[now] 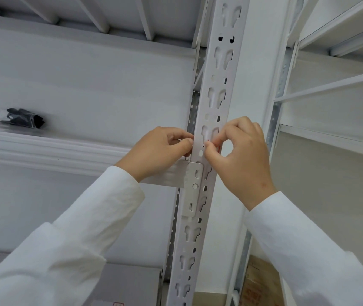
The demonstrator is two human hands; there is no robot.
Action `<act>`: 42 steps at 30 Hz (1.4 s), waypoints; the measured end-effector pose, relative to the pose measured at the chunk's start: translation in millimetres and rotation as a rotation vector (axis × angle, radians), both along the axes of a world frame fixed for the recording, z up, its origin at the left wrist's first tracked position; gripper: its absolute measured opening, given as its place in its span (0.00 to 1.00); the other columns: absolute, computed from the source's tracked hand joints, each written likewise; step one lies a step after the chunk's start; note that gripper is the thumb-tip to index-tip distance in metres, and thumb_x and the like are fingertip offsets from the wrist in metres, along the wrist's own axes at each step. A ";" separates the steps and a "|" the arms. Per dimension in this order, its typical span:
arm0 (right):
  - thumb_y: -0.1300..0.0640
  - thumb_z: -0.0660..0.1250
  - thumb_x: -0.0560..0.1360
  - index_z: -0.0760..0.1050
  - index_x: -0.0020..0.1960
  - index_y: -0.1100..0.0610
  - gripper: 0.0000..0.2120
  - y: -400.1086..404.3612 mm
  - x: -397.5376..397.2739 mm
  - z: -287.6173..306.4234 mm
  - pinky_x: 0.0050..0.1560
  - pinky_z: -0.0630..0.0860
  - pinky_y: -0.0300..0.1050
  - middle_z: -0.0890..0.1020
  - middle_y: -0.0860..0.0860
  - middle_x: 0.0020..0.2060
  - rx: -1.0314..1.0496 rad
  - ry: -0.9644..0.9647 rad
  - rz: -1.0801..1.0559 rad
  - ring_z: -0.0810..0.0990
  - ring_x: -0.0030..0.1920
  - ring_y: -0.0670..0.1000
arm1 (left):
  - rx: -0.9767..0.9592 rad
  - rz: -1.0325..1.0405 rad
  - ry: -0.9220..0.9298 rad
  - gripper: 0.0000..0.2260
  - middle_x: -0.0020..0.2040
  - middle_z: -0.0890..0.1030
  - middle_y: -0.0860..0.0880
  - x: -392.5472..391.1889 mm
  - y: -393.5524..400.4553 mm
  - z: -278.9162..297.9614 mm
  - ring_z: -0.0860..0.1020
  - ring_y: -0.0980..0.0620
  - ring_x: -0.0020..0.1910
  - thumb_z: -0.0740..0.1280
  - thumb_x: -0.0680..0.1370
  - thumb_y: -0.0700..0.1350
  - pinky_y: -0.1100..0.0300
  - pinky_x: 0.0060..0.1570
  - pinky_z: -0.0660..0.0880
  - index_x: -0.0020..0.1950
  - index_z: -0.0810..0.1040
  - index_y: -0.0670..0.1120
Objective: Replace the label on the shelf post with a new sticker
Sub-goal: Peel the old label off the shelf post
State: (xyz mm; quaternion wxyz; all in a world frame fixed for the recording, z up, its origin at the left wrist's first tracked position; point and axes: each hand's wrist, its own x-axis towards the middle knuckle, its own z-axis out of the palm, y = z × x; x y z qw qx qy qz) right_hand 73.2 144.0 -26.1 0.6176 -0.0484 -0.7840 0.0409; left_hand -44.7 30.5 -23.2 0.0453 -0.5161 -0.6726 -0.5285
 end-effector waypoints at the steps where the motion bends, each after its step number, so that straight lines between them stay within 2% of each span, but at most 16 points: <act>1: 0.57 0.69 0.68 0.71 0.32 0.53 0.08 -0.5 -0.5 -1.1 0.45 0.63 0.27 0.72 0.46 0.39 -0.028 0.001 0.006 0.70 0.45 0.50 | -0.001 0.000 0.000 0.16 0.47 0.87 0.51 -0.1 0.1 -0.2 0.84 0.53 0.50 0.62 0.70 0.54 0.48 0.62 0.75 0.51 0.83 0.52; 7: 0.56 0.67 0.68 0.72 0.33 0.55 0.07 -0.6 0.0 -5.7 0.43 0.64 0.25 0.72 0.47 0.39 -0.144 -0.007 0.029 0.71 0.46 0.50 | -0.003 0.004 0.005 0.16 0.47 0.87 0.51 0.3 0.1 -0.2 0.84 0.53 0.51 0.62 0.70 0.54 0.48 0.62 0.74 0.51 0.83 0.52; 11: 0.52 0.64 0.68 0.74 0.35 0.54 0.06 1.3 -0.1 -5.2 0.37 0.62 0.34 0.71 0.46 0.37 -0.062 -0.012 -0.066 0.69 0.43 0.49 | -0.005 0.002 0.005 0.17 0.46 0.87 0.51 0.2 0.1 -0.4 0.84 0.52 0.51 0.62 0.67 0.57 0.47 0.62 0.74 0.50 0.83 0.54; 13: 0.51 0.65 0.67 0.74 0.36 0.54 0.06 -0.6 0.8 -3.7 0.38 0.61 0.39 0.70 0.45 0.36 -0.018 -0.010 -0.113 0.68 0.42 0.49 | -0.003 0.007 0.003 0.16 0.47 0.87 0.51 0.1 0.1 -0.6 0.84 0.52 0.51 0.62 0.68 0.56 0.47 0.62 0.74 0.50 0.83 0.54; 18: 0.40 0.67 0.67 0.72 0.34 0.52 0.15 -9.5 6.7 5.3 0.40 0.66 0.44 0.73 0.46 0.36 -0.022 -0.082 -0.189 0.68 0.43 0.49 | 0.000 0.022 0.005 0.15 0.46 0.87 0.50 2.0 -0.1 -0.5 0.84 0.52 0.51 0.62 0.70 0.55 0.47 0.62 0.74 0.50 0.83 0.52; 20: 0.42 0.66 0.69 0.72 0.35 0.52 0.14 -10.6 7.3 10.1 0.40 0.66 0.44 0.74 0.46 0.37 -0.041 -0.156 -0.228 0.70 0.44 0.50 | -0.006 0.023 0.002 0.16 0.46 0.87 0.51 2.3 -0.5 -0.1 0.84 0.53 0.51 0.63 0.69 0.56 0.48 0.62 0.74 0.51 0.83 0.53; 25: 0.52 0.63 0.72 0.76 0.37 0.55 0.09 -9.8 10.2 11.0 0.37 0.66 0.43 0.76 0.48 0.39 -0.086 -0.191 -0.226 0.73 0.44 0.51 | -0.006 0.022 -0.005 0.16 0.46 0.87 0.51 1.7 -0.3 -0.3 0.84 0.53 0.51 0.62 0.69 0.55 0.48 0.62 0.75 0.51 0.83 0.53; 30: 0.50 0.65 0.72 0.76 0.37 0.53 0.09 -7.2 14.1 10.2 0.36 0.67 0.43 0.76 0.47 0.39 -0.116 -0.181 -0.168 0.75 0.44 0.51 | -0.011 0.032 -0.004 0.15 0.46 0.87 0.52 1.8 -0.1 -0.2 0.84 0.54 0.50 0.62 0.69 0.55 0.48 0.62 0.75 0.51 0.83 0.53; 35: 0.45 0.66 0.70 0.76 0.38 0.52 0.10 -13.3 14.2 15.7 0.39 0.66 0.43 0.76 0.47 0.41 -0.061 -0.237 -0.246 0.73 0.46 0.50 | -0.013 0.039 0.001 0.15 0.46 0.87 0.53 3.7 -1.2 -0.1 0.84 0.54 0.50 0.62 0.69 0.55 0.48 0.62 0.74 0.50 0.83 0.54; 42: 0.51 0.63 0.71 0.78 0.36 0.54 0.10 -19.3 11.6 19.4 0.37 0.69 0.44 0.79 0.50 0.39 -0.119 -0.317 -0.277 0.76 0.43 0.54 | -0.013 0.046 -0.005 0.14 0.45 0.87 0.53 5.8 -1.6 0.1 0.84 0.55 0.50 0.62 0.69 0.55 0.48 0.62 0.74 0.49 0.83 0.55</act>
